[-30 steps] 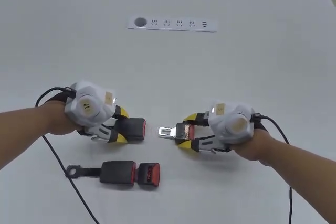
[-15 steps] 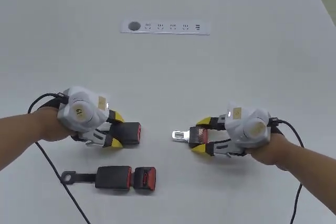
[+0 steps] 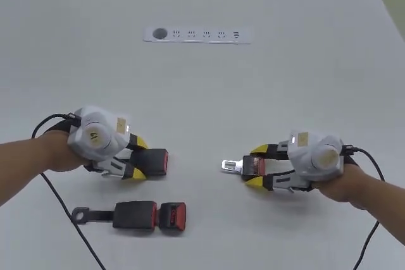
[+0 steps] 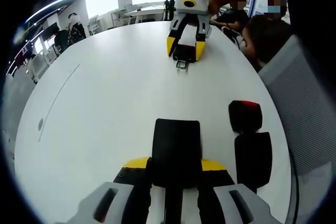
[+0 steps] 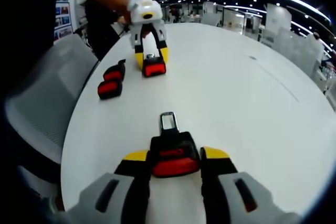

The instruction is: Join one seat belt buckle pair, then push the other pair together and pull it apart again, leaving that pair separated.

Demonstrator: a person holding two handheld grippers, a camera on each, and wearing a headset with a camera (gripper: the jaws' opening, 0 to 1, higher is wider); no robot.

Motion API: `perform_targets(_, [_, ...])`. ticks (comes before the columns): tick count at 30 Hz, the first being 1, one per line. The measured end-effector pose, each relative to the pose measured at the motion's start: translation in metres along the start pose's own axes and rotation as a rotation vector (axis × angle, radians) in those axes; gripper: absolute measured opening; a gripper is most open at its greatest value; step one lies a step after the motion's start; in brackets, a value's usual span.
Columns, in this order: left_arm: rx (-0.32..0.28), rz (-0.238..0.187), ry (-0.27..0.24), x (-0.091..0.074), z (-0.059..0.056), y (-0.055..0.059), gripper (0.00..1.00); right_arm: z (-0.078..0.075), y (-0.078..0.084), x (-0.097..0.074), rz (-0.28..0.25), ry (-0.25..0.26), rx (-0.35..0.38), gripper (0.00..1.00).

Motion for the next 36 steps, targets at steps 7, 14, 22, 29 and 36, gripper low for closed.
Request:
perform_targets(7, [0.005,0.006,-0.002,0.000,0.000,-0.001,0.35,-0.001,0.006,-0.008,0.016,0.003,0.005,0.38])
perform_targets(14, [-0.013,0.009,-0.017,0.000,-0.003,-0.002,0.35,-0.001,0.005,-0.008,0.036,0.002,0.005,0.39])
perform_targets(22, [-0.022,-0.007,-0.062,-0.006,-0.010,-0.012,0.52,0.003,-0.001,-0.013,0.014,0.077,0.098,0.58])
perform_targets(29, [-0.224,-0.163,-0.195,-0.035,-0.004,-0.020,0.80,0.003,-0.005,-0.028,-0.055,0.271,0.262,0.78])
perform_targets(36, [-0.339,-0.310,-0.284,-0.066,-0.015,-0.021,0.87,0.012,-0.017,-0.043,-0.110,0.435,0.343,0.91])
Point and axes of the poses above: the centre of the closed fingertips' face, and the gripper's own axes: x roughly forward along the fingers, z roughly to its left, y roughly out of its underside, the point moved 7 cm from there along -x, roughly backward along the fingers, and after that the axes turned 10 degrees about -x, right-handed, at the moved point
